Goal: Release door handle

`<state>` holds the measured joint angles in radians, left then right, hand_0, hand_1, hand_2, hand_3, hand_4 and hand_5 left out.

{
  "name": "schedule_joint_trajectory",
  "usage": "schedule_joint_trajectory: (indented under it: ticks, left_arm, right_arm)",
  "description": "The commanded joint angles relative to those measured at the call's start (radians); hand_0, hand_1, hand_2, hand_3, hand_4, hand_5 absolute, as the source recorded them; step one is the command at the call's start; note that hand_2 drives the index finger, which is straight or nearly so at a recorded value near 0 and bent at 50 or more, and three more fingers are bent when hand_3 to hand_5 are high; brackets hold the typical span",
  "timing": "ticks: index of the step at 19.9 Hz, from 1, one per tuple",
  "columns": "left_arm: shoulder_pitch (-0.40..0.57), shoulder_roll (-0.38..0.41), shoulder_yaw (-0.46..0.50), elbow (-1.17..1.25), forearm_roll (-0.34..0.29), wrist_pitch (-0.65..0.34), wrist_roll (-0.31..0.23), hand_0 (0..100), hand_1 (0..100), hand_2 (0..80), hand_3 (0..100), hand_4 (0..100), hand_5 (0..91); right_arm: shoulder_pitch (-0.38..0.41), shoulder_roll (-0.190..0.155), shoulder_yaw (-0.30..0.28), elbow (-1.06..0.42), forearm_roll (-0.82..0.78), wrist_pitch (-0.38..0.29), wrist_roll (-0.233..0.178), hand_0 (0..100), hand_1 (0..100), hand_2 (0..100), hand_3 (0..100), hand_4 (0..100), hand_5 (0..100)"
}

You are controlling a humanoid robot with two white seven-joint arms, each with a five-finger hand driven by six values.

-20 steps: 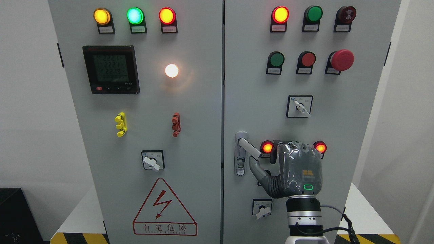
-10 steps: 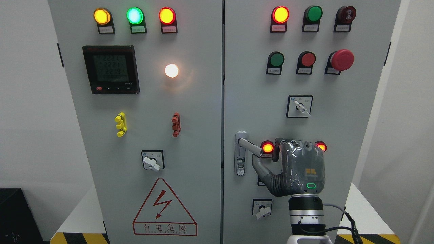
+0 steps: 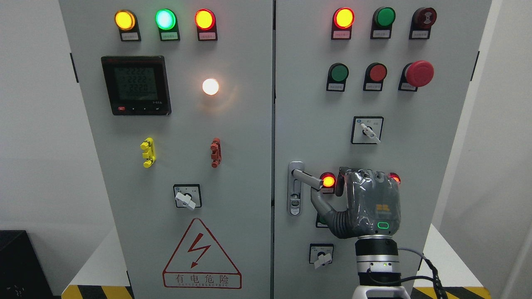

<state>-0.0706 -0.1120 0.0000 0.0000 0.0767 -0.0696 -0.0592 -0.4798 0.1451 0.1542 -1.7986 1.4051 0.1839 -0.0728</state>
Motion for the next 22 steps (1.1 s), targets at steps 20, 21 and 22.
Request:
schedule_joint_trajectory:
  ticks: [20,21,22]
  left_arm:
    - [0.0,0.0,-0.02,-0.017,0.0,0.001,0.001,0,0,2.2,8,1,0.0]
    - [0.0,0.0,-0.02,-0.015,0.0,0.001,0.001,0,0,2.2,8,1,0.0]
    - [0.0,0.0,-0.02,-0.017,0.0,0.001,0.001,0,0,2.2,8,1,0.0]
  right_arm:
    - [0.225,-0.01,-0.019,-0.181,-0.003,-0.044,-0.041,36,40,62,100,86,87]
    - [0.248,-0.01,-0.033,-0.206,-0.003,-0.064,-0.044,36,38,58,100,83,81]
    - [0.266,-0.01,-0.059,-0.228,-0.003,-0.087,-0.047,35,38,54,93,80,76]
